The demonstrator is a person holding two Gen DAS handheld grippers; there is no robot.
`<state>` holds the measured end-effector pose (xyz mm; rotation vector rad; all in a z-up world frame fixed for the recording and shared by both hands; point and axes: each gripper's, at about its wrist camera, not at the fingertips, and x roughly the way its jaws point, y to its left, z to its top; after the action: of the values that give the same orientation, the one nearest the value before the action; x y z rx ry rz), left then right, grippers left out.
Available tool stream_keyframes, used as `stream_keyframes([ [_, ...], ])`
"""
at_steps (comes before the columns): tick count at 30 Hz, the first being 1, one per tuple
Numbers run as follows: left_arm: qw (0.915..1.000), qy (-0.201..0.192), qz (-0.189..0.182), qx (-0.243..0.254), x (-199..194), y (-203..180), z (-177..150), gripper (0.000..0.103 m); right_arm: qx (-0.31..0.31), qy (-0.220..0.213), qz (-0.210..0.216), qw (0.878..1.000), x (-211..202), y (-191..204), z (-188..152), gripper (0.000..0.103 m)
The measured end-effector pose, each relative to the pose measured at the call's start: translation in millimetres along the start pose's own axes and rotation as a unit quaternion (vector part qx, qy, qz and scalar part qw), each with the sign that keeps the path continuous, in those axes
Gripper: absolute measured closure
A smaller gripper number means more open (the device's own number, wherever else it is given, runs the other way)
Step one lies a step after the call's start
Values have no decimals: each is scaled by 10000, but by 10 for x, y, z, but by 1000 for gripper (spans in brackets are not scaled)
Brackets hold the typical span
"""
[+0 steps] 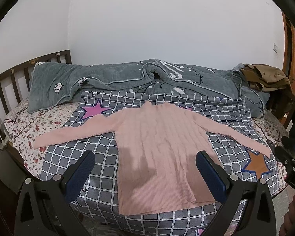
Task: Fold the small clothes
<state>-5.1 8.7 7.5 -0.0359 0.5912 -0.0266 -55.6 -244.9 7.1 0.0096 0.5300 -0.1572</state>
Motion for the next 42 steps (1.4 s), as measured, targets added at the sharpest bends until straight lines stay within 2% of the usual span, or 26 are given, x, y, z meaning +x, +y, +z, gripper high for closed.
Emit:
stream_keyframes([
  [14, 9999, -99, -40, -39, -23, 26, 45, 0, 9, -70, 8, 10000, -22, 9, 11, 6],
  [27, 9997, -217, -90, -81, 115, 120, 35, 0, -106, 7, 51, 9999, 151, 148, 50, 6],
  [33, 9995, -99, -36, -294, 392, 316, -7, 0, -186, 155, 83, 9997, 391, 257, 50, 6],
  [42, 9965, 213, 57, -801, 989, 891, -124, 0, -376, 335, 248, 9984, 910, 586, 46, 6],
])
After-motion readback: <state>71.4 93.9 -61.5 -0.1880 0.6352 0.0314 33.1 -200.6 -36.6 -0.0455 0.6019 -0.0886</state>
